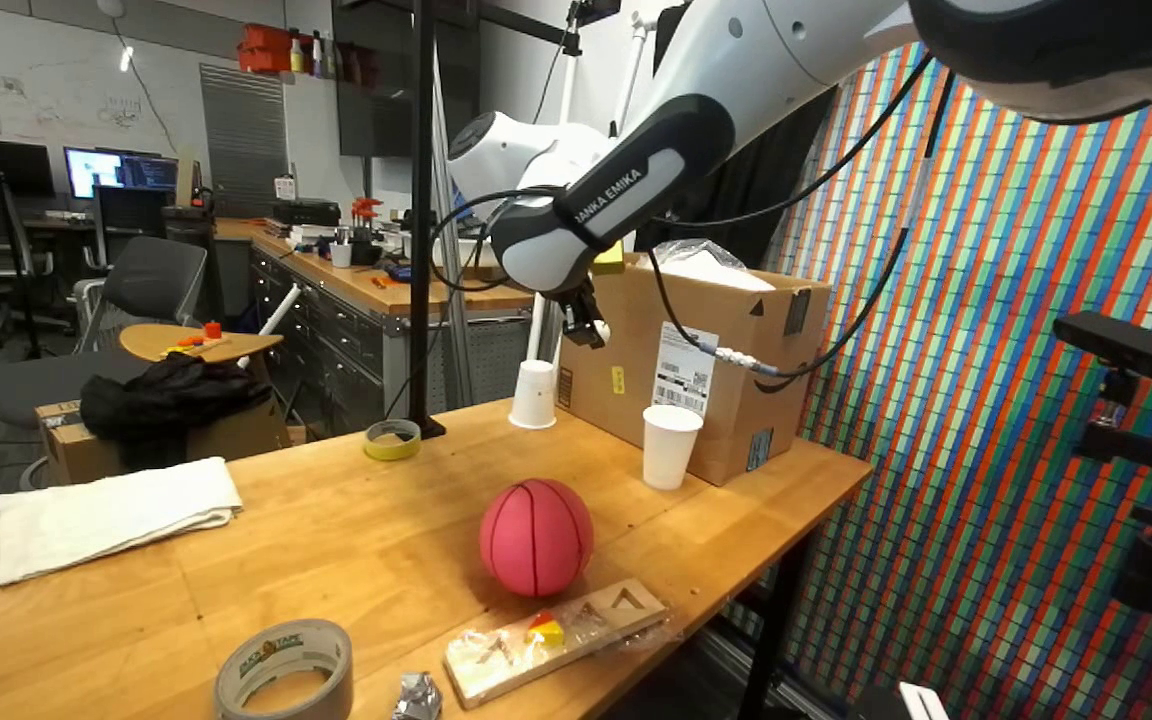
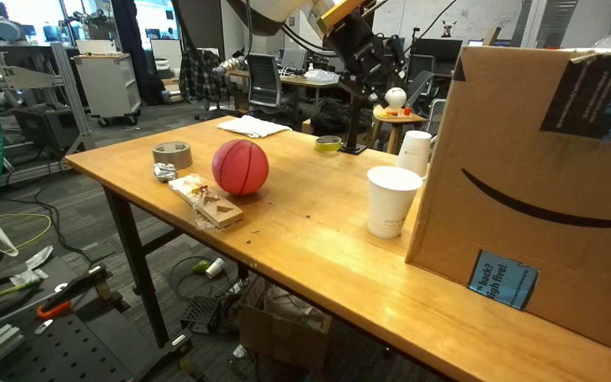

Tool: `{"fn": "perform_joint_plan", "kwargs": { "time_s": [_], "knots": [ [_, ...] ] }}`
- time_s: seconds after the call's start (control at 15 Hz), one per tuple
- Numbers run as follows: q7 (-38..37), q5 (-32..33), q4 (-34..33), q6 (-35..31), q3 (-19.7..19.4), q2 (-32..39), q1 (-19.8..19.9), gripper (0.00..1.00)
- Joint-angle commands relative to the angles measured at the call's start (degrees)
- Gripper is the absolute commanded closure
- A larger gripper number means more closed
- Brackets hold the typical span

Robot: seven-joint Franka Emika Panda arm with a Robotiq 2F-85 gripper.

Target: Move the seal tape and pick up the white ball and put it in the cup, then pick up the red ball and place it on the seal tape

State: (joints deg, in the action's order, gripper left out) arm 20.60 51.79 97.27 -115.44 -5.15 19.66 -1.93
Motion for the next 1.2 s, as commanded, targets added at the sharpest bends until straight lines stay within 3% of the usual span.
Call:
{"fn": "perform_joint_plan", "kwargs": {
  "time_s": [0.0,1.13],
  "knots": [
    [1.7,5.2,7.3,1.3,1.0,-6.1,0.9,0.78],
    [4.3,12.6,22.0,9.6,3.0,-16.5,1.3,0.78]
  ]
}}
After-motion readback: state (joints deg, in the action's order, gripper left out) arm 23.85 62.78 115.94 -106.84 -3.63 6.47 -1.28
